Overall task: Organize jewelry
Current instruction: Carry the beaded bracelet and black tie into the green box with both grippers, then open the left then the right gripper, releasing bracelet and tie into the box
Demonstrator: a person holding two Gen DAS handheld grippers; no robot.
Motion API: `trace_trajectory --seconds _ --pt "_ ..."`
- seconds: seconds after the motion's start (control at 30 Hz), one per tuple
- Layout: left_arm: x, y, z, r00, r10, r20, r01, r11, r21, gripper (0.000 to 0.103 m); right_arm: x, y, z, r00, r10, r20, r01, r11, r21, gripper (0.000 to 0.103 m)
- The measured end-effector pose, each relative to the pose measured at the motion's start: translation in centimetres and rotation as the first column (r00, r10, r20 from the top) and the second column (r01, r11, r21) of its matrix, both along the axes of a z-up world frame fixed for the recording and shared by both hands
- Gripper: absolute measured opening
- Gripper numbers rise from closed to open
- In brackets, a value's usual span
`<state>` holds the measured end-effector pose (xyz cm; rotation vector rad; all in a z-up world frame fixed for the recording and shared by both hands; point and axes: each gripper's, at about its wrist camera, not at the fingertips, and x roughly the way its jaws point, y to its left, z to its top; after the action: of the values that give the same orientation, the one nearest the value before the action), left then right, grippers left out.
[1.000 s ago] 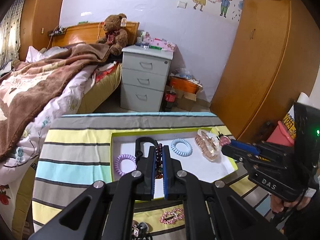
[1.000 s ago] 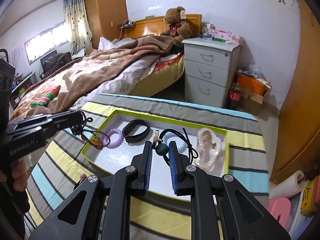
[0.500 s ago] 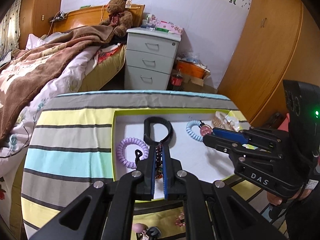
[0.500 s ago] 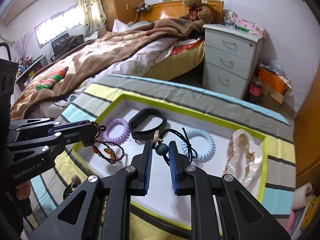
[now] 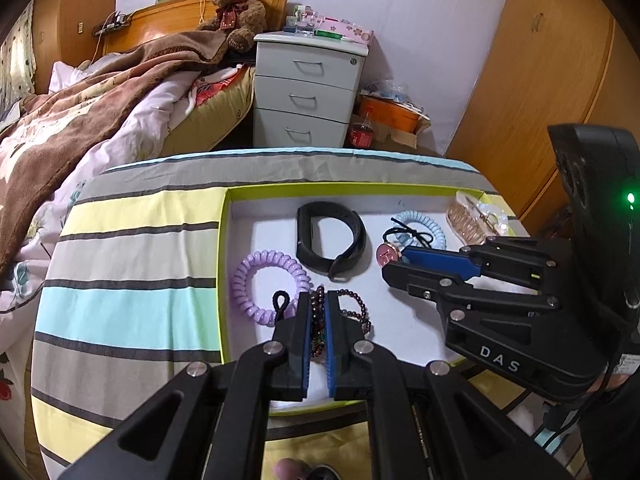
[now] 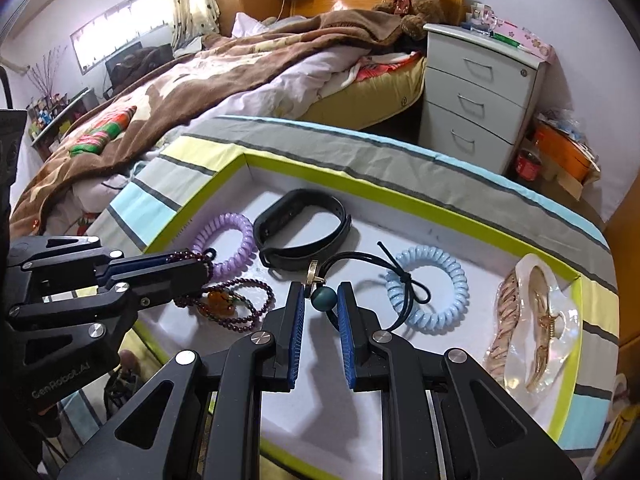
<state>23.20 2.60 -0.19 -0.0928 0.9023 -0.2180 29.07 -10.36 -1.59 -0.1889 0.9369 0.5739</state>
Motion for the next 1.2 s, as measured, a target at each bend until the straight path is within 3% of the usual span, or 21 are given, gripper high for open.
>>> trace_trajectory --seconds 0.57,0.7,1.2 --pt "0.68 -0.23 -0.53 1.0 0.009 -0.021 -0.009 1.0 0.012 0.009 0.28 0.38 -0.75 1.0 0.006 -0.024 -0.007 1.0 -0.024 0.017" --pt "0.74 -0.29 -0.7 1.0 0.01 -0.027 -0.01 1.0 0.019 0.02 0.32 0.43 -0.75 1.0 0.005 -0.023 -0.006 1.0 -0.028 0.017" --pt "0.56 0.18 -0.39 0.999 0.028 -0.021 -0.028 1.0 0.01 0.042 0.02 0.22 -0.08 1.0 -0.009 -0.003 0.008 1.0 -0.024 0.017"
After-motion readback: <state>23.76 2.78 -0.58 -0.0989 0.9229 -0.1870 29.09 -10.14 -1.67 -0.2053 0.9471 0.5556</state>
